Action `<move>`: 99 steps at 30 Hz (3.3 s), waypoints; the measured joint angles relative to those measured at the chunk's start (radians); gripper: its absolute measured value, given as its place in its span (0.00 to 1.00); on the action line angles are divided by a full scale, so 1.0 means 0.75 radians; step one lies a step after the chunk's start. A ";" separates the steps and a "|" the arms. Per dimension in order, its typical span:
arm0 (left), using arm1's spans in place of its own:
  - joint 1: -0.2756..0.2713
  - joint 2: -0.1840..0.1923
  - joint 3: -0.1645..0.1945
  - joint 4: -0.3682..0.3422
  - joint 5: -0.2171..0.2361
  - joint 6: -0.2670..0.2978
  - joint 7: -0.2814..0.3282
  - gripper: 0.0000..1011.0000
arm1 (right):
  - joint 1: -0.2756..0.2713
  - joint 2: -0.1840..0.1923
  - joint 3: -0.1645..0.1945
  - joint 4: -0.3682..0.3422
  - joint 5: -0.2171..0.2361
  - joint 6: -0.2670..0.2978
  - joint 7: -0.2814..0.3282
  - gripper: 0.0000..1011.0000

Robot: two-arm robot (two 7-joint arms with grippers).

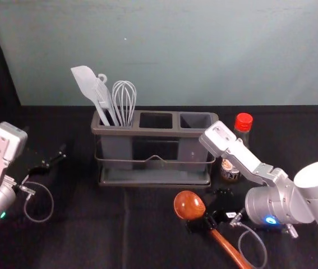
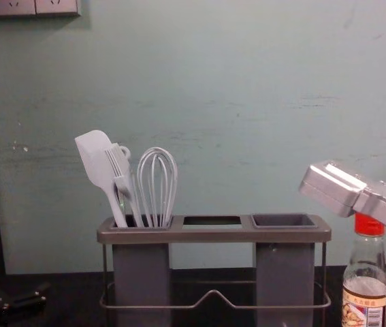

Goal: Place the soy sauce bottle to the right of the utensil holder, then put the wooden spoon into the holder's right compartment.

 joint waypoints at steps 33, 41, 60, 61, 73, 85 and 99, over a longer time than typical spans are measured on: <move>0.000 0.000 0.000 0.000 0.000 0.000 0.000 1.00 | 0.067 -0.110 -0.041 0.122 -0.161 -0.036 0.050 0.99; 0.000 0.000 0.000 0.000 0.000 0.000 0.000 1.00 | 0.057 -0.111 -0.030 0.108 -0.183 -0.036 0.063 0.99; 0.000 0.000 0.000 0.000 0.000 0.000 0.000 1.00 | 0.052 -0.145 -0.020 0.164 -0.227 -0.069 0.106 0.99; 0.000 0.000 0.000 0.000 0.000 0.000 0.000 1.00 | 0.052 -0.145 -0.020 0.164 -0.227 -0.068 0.106 0.99; 0.000 0.000 0.000 0.000 0.000 0.000 0.000 1.00 | 0.053 -0.142 -0.023 0.160 -0.223 -0.061 0.105 0.94; 0.000 0.000 0.000 0.000 0.000 0.000 0.000 1.00 | 0.054 -0.141 -0.025 0.158 -0.222 -0.058 0.104 0.83; 0.000 0.000 0.000 0.000 0.000 0.000 0.000 1.00 | -0.123 -0.036 0.157 -0.148 -0.207 -0.389 0.082 0.83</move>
